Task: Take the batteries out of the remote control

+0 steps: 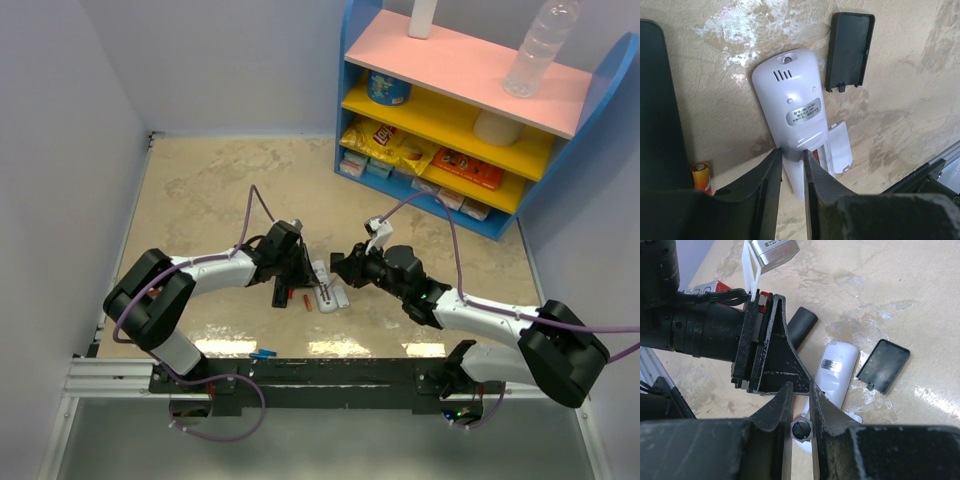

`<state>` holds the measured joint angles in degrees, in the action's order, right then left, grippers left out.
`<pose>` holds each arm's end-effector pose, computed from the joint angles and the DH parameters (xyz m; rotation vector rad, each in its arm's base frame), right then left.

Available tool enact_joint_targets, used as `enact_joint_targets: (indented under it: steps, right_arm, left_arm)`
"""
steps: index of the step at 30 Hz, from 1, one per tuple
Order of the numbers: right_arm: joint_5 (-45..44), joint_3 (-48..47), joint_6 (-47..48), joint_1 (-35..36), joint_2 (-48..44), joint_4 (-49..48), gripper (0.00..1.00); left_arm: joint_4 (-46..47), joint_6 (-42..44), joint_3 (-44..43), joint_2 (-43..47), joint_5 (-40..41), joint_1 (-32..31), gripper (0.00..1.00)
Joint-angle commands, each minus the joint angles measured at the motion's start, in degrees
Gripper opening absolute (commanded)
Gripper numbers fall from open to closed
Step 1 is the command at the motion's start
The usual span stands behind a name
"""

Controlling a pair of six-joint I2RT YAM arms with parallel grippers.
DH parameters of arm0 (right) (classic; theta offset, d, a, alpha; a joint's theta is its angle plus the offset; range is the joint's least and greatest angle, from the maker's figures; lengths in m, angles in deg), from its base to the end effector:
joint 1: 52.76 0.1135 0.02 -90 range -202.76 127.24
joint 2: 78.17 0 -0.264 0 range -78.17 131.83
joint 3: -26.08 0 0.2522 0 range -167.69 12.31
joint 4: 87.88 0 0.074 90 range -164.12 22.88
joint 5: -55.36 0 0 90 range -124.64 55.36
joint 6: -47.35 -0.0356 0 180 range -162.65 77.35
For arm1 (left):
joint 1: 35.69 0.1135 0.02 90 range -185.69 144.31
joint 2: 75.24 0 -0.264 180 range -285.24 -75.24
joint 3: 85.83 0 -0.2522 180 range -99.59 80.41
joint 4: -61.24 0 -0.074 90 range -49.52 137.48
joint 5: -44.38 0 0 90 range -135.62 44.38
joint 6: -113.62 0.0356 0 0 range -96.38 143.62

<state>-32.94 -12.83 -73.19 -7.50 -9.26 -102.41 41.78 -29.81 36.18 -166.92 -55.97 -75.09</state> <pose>0.1745 0.1776 0.2045 -0.2716 1.9307 0.9340 0.2301 -0.1972 0.1503 -0.2495 2.6967 -0.8222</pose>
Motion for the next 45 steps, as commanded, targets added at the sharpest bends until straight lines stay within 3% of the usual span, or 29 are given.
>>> enact_joint_targets:
  steps: [1,12,21,36,40,45]
  right_arm:
    - [1.1,-1.4,-0.9,-0.1,-1.6,-2.1,0.00]
    - [5.2,-0.9,-1.9,0.2,-4.2,-2.3,0.00]
    - [2.5,-1.2,-3.0,6.9,-4.1,-4.7,0.00]
    - [0.1,-10.7,-1.1,26.9,12.7,-12.9,0.00]
    - [-1.2,-14.9,0.0,31.5,18.4,-13.3,0.00]
    - [-2.6,-17.7,1.5,32.4,22.9,-11.9,0.00]
  left_arm:
    - [-1.4,-0.2,0.3,1.0,-1.0,-0.9,0.28]
    - [-6.3,2.9,-5.5,2.0,2.4,-1.0,0.29]
    - [-18.6,7.8,-16.5,5.4,8.4,3.2,0.35]
    - [-23.9,18.2,-10.5,15.3,4.2,25.3,0.37]
    - [-23.3,19.1,-8.3,16.7,3.6,26.7,0.37]
    - [-22.4,19.4,-6.1,17.3,2.6,27.6,0.37]
